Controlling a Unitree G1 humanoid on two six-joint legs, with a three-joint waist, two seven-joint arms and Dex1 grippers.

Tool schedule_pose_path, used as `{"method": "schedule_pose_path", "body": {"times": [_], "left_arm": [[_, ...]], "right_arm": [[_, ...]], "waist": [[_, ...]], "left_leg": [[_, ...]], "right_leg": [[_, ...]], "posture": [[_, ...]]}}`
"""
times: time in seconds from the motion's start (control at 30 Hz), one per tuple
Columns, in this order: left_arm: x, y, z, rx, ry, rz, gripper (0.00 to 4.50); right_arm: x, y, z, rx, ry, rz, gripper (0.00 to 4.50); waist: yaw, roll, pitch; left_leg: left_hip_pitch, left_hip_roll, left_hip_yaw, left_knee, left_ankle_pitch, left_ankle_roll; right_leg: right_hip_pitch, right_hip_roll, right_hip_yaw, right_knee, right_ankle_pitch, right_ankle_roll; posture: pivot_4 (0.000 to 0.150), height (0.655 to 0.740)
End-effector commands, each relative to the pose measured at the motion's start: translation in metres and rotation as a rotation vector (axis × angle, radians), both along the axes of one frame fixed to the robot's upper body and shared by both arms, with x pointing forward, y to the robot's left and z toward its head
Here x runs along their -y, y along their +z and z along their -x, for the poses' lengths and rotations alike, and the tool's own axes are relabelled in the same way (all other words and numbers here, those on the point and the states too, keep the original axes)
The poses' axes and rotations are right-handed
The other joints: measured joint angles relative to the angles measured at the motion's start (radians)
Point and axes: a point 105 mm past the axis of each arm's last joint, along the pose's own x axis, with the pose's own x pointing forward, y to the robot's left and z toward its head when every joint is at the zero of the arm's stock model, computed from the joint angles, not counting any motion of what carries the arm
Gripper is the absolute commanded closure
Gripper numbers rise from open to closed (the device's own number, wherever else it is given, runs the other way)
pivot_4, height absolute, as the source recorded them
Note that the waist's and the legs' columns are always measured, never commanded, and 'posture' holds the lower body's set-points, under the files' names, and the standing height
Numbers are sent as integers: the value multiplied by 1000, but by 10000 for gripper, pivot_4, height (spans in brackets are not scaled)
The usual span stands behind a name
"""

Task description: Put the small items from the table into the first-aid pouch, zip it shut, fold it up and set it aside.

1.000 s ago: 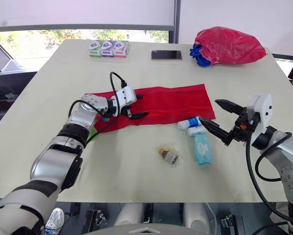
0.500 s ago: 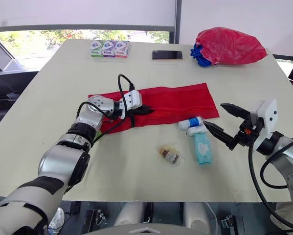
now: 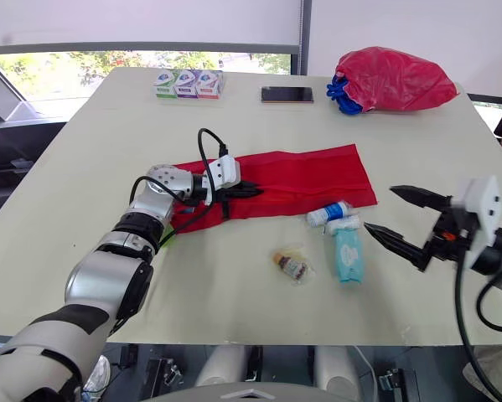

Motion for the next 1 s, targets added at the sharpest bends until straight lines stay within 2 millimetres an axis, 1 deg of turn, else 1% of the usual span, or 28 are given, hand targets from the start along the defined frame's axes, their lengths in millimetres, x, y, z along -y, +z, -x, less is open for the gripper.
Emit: {"method": "schedule_pose_path", "body": {"times": [0.03,0.13,0.23,0.37,0.47,0.57,0.63,0.7,0.73,0.83,0.9,1.0], "left_arm": [[-3,17,-5,34,15,39,43768],[-3,18,-5,24,16,47,43768],[-3,18,-5,23,15,45,43768],[-3,19,-7,20,21,50,43768],[-3,19,-7,14,23,54,43768],[-2,20,-7,13,20,56,43768],[-1,22,-8,17,20,59,43768],[1,24,-8,17,21,64,43768],[2,24,-8,19,13,60,43768],[4,26,-8,24,4,58,43768],[4,28,-10,33,11,57,43768],[3,30,-11,57,14,34,43768]], "right_arm": [[17,15,7,54,15,39,0],[35,15,10,45,17,89,0],[42,17,10,41,38,122,0],[43,21,9,60,52,126,0],[45,17,7,66,63,159,0],[44,16,3,69,71,144,0],[42,13,-5,69,76,148,0],[40,6,-18,69,64,204,0],[35,1,-26,59,66,216,0],[17,-4,-45,74,114,220,0],[3,-8,-56,81,163,259,0],[-15,-10,-74,93,223,287,0]], "waist": [[0,0,0],[0,0,0],[-1,0,0],[-1,0,0],[0,0,0],[0,0,0],[-3,0,0],[-4,-1,1],[-4,-1,1],[-10,-1,1],[-10,-1,1],[-11,0,1]], "left_leg": [[0,0,0,0,0,0],[0,0,1,1,0,0],[1,0,1,1,0,0],[1,0,0,1,0,0],[1,0,0,1,0,0],[1,0,1,1,0,0],[1,0,1,1,0,0],[2,0,1,2,0,0],[2,0,1,2,0,0],[2,1,2,2,0,0],[2,0,2,2,0,0],[2,0,2,2,0,0]], "right_leg": [[0,0,0,0,0,0],[0,0,0,0,0,0],[0,0,0,0,0,0],[0,0,0,0,0,0],[0,0,1,0,0,0],[0,0,1,0,0,0],[0,0,1,0,0,0],[1,0,1,1,0,0],[0,0,1,1,0,0],[0,0,2,1,0,0],[0,0,2,2,0,0],[0,1,2,1,0,0]], "posture": [[1500,7400],[1500,7400],[1500,7400],[1500,7400],[1500,7400],[1500,7400],[1500,7400],[1500,7400],[1500,7400],[1500,7400],[1500,7400],[1500,7400]]}}
